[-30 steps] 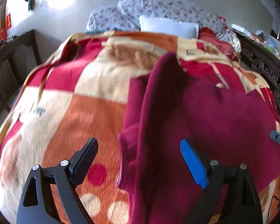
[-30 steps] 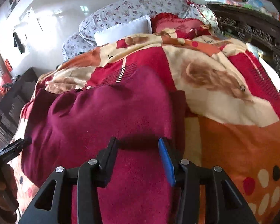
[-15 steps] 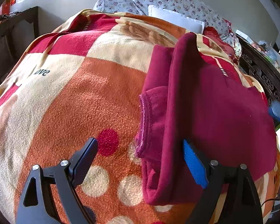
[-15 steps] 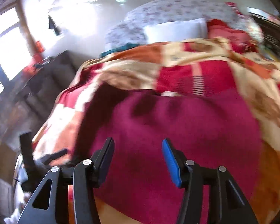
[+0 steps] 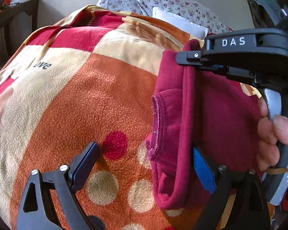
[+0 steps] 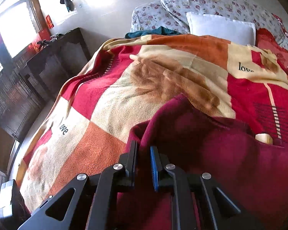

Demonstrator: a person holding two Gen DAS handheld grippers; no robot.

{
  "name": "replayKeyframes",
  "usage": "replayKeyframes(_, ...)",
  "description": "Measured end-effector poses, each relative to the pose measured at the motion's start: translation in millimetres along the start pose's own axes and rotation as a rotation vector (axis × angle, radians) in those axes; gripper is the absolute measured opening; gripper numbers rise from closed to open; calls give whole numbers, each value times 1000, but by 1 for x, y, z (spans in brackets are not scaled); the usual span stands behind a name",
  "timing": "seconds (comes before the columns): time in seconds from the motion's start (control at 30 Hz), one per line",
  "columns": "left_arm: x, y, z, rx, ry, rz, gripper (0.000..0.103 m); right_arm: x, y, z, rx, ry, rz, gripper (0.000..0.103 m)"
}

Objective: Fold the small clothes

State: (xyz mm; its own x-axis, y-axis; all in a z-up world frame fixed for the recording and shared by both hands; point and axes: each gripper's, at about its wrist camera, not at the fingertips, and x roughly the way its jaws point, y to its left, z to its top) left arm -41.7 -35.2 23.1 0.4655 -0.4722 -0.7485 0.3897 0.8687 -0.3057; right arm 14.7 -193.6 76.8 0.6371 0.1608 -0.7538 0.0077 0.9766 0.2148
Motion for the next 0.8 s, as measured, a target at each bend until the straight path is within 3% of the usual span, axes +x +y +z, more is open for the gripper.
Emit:
replayKeyframes(0.17, -5, 2, 2, -9, -3, -12, 93, -13, 7, 5, -21, -47, 24, 9)
replayKeyframes(0.3, -4, 3, 1, -14, 3, -9, 93, 11, 1, 1, 10, 4, 16, 12)
replayKeyframes(0.33, -4, 2, 0, -8, 3, -4, 93, 14, -3, -1, 37, 11, 30, 17)
replayKeyframes(0.47, -2, 2, 1, -7, 1, -2, 93, -5, -3, -1, 58, -15, 70, 64)
replayKeyframes(0.57, -2, 2, 1, -11, 0, -4, 94, -15, 9, 3, -6, -18, 24, 66)
replayKeyframes(0.8, -2, 3, 1, -16, 1, -9, 95, -6, 12, 2, -7, 41, -11, 67)
